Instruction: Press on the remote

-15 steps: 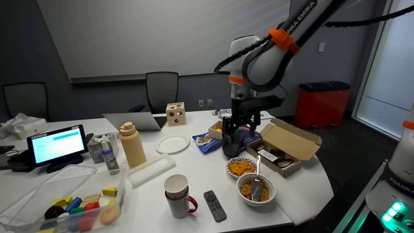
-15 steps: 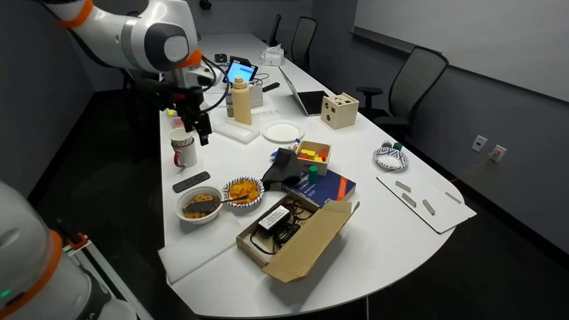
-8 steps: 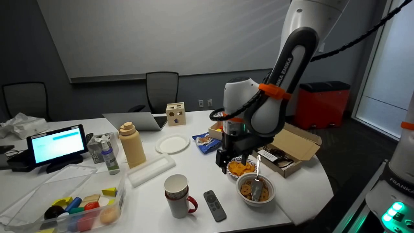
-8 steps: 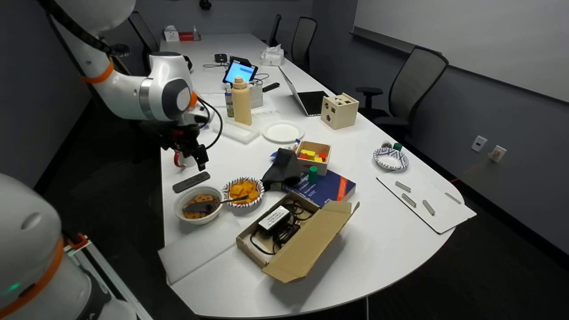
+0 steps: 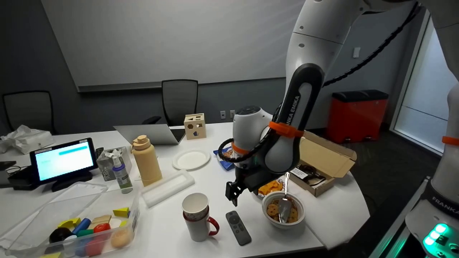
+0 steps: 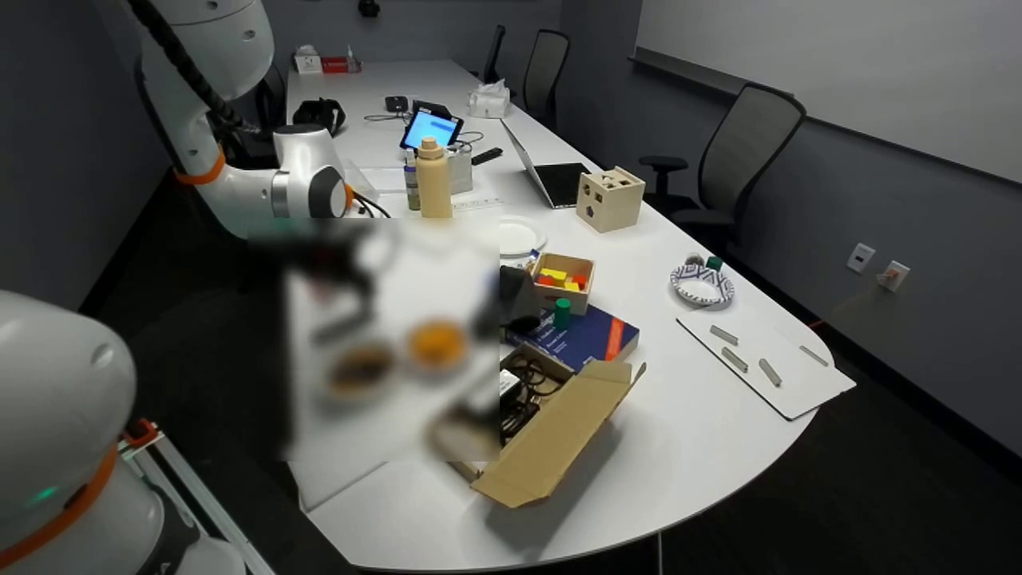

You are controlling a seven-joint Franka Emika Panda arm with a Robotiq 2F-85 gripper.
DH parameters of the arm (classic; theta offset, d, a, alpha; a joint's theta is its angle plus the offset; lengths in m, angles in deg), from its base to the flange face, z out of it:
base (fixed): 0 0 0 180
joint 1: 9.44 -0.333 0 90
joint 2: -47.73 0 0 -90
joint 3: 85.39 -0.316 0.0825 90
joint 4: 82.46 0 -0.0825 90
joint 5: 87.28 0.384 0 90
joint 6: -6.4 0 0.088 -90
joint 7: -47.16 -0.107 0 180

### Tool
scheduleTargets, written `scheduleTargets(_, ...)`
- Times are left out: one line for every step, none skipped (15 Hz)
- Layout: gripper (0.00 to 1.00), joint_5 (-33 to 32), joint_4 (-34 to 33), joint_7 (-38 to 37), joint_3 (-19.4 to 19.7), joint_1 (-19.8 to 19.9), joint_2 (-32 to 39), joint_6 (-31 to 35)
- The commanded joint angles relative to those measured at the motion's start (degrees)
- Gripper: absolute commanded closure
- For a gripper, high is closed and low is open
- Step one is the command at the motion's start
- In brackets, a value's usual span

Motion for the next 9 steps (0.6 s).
scheduleTargets(0.0, 1.5, -5.8, 0.6, 2.7, -4.1, 5.3, 0.2)
scheduleTargets(0.25, 2.2, -6.7, 1.0, 2.6, -4.5, 6.1, -0.2)
scheduleTargets(0.26, 2.7, -7.6, 1.3, 2.7, -5.0, 7.0, 0.0)
scheduleTargets(0.32, 3.0, -8.5, 1.5, 2.9, -5.5, 7.8, 0.1)
scheduleTargets(0.42, 3.5, -9.2, 1.8, 2.9, -5.8, 8.5, -0.1)
scheduleTargets(0.5, 3.9, -9.9, 2.1, 2.9, -6.1, 9.0, -0.3)
scheduleTargets(0.58, 4.3, -10.7, 2.4, 3.0, -6.4, 9.8, -0.2)
scheduleTargets(0.65, 4.6, -11.0, 2.6, 3.2, -6.8, 10.1, -0.3)
scheduleTargets(0.72, 4.9, -11.3, 2.9, 3.4, -7.1, 10.4, -0.4)
